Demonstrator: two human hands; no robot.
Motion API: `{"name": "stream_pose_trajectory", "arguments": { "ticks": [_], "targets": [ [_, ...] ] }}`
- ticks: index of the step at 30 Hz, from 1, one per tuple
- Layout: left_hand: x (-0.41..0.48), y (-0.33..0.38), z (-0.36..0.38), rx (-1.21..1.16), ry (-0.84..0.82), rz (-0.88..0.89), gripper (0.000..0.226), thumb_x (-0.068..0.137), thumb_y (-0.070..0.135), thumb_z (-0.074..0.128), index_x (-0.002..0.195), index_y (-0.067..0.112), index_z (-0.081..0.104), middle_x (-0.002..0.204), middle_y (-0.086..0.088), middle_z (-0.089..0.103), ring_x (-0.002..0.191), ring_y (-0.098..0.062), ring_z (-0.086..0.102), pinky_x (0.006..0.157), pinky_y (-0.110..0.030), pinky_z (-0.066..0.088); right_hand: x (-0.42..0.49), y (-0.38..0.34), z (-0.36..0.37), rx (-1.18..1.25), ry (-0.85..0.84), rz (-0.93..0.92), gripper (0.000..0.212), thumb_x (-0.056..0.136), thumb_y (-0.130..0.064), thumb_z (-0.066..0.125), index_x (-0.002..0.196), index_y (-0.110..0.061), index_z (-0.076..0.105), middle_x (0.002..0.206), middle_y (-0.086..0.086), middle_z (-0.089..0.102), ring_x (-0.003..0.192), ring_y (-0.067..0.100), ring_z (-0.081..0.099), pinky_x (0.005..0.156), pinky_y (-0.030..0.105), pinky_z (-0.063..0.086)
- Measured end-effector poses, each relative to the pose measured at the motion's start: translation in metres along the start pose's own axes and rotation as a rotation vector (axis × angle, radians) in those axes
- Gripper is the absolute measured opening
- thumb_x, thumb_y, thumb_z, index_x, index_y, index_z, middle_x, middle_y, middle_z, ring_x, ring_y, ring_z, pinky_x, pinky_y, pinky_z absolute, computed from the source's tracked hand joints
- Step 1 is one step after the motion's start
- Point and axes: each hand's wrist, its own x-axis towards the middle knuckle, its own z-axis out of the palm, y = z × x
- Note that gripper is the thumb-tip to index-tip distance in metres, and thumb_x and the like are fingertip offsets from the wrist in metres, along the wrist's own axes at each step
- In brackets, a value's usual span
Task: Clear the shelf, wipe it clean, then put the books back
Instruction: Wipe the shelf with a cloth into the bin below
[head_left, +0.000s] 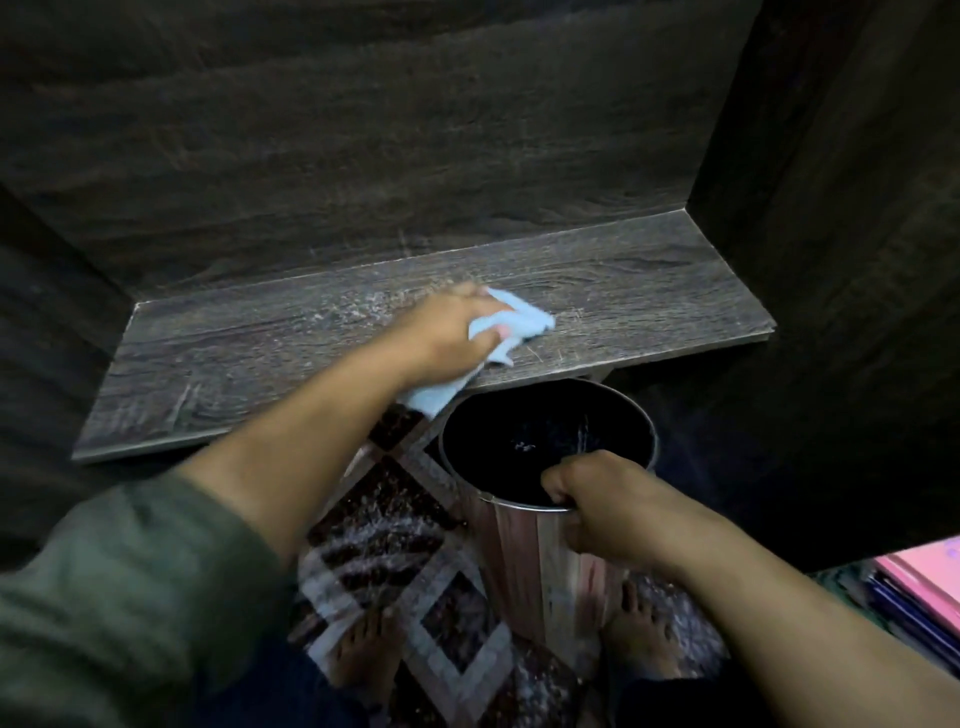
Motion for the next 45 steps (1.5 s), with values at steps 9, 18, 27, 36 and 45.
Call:
{"name": "stream_pose_trajectory", "arguments": {
  "ticks": [9,18,27,36,45],
  "targets": [
    [-0.047,-0.007,-0.034,-0.166,0.208,0.005,0.042,0.089,0.041,0.050,0.123,0.021,0.065,0.120,-0.001,0.063,0.113,-0.016,0.056,0.099,-0.027,0.041,0.008,-0.009,0.004,-0.032,-0.031,0.030,0.022,0.070,-0.011,0.062,0.066,-0.019,0.042,0.079,-0.001,0.056,0.074,0.020,0.059,0.060,0.027,0.045],
    [-0.082,-0.005,-0.008,-0.137,0.035,-0.095,0.033,0.095,0.036,0.054,0.122,0.022,0.066,0.123,-0.001,0.063,0.113,-0.019,0.057,0.095,-0.022,0.037,0.027,-0.036,0.001,-0.050,-0.043,0.008,0.025,0.068,-0.011,0.063,0.063,-0.017,0.039,0.070,0.001,0.050,0.070,0.022,0.057,0.051,0.026,0.037],
    [-0.166,-0.105,-0.041,0.154,0.470,-0.792,0.041,0.096,0.035,0.047,0.132,0.018,0.056,0.133,-0.017,0.051,0.118,-0.041,0.047,0.101,-0.039,0.036,0.049,-0.072,0.005,-0.124,-0.068,-0.114,0.029,0.073,-0.008,0.060,0.062,-0.019,0.036,0.081,0.004,0.058,0.074,0.021,0.054,0.054,0.027,0.033],
    [-0.200,-0.145,-0.026,0.251,0.632,-0.978,0.063,0.086,0.048,0.039,0.129,0.004,0.054,0.133,-0.029,0.047,0.115,-0.048,0.041,0.097,-0.050,0.034,0.060,-0.092,0.014,-0.162,-0.006,-0.212,0.028,0.078,-0.009,0.058,0.067,-0.020,0.035,0.093,0.004,0.056,0.095,0.026,0.059,0.065,0.025,0.035],
    [-0.123,-0.060,0.024,0.114,0.479,-0.510,0.057,0.088,0.044,0.031,0.129,0.016,0.060,0.135,-0.014,0.054,0.112,-0.036,0.050,0.097,-0.035,0.032,0.049,-0.073,0.020,-0.121,0.043,-0.182,0.028,0.076,-0.009,0.062,0.076,-0.026,0.040,0.100,0.002,0.056,0.098,0.028,0.059,0.068,0.025,0.035]
  ]
}}
